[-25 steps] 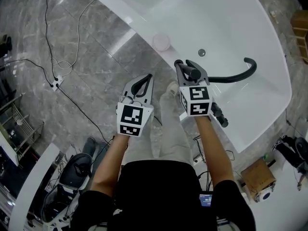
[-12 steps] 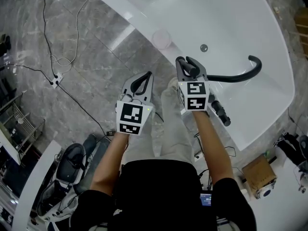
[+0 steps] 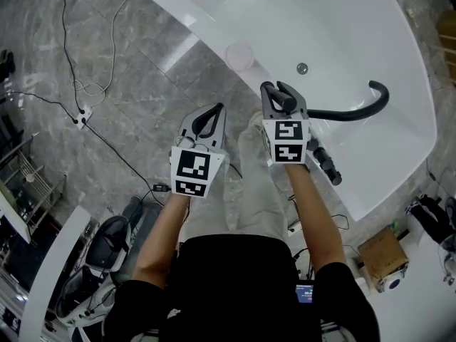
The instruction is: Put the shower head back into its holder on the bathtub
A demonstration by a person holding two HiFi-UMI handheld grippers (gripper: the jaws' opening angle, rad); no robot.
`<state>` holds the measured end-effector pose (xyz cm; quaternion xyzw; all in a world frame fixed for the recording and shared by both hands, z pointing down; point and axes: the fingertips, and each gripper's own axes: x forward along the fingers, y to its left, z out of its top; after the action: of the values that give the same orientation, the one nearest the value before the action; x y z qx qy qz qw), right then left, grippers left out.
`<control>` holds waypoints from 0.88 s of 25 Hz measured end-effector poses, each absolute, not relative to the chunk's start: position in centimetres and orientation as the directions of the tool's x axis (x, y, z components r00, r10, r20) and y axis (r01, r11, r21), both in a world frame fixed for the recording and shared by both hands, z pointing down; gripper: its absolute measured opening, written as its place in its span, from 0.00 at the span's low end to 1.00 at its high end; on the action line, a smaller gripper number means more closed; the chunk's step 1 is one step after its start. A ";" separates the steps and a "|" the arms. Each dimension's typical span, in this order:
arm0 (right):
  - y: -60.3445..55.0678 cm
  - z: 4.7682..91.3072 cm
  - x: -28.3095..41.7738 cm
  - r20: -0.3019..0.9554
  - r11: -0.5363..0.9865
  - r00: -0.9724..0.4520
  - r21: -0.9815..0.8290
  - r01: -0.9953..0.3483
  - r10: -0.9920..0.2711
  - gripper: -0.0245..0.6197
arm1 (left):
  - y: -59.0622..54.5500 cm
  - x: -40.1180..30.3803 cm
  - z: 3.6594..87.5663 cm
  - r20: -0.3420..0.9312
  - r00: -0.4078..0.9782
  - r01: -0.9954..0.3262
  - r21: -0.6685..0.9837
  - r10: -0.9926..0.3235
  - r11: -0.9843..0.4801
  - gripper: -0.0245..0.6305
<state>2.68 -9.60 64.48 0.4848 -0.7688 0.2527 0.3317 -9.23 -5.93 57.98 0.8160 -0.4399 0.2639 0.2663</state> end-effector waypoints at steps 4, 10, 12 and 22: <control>-9.7 64.4 2.6 0.761 0.405 -0.304 -0.059 -0.912 -0.574 0.26 | -6.3 -9.6 57.8 0.660 0.476 -0.860 0.212 -0.580 -0.464 0.06; -9.3 65.1 3.2 0.778 0.406 -0.299 -0.062 -0.912 -0.552 0.26 | -6.2 -9.1 58.0 0.663 0.476 -0.861 0.215 -0.578 -0.462 0.06; -9.2 65.5 3.4 0.781 0.405 -0.299 -0.065 -0.912 -0.549 0.26 | -6.1 -9.0 58.2 0.665 0.476 -0.860 0.216 -0.576 -0.462 0.06; -9.6 65.5 2.7 0.773 0.403 -0.311 -0.078 -0.912 -0.554 0.26 | -6.0 -9.5 58.6 0.675 0.466 -0.865 0.212 -0.572 -0.454 0.06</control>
<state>2.73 -9.58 65.52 0.4787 -0.7654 0.2635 0.3399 -9.53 -6.01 58.57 0.8103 -0.4436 0.2654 0.2761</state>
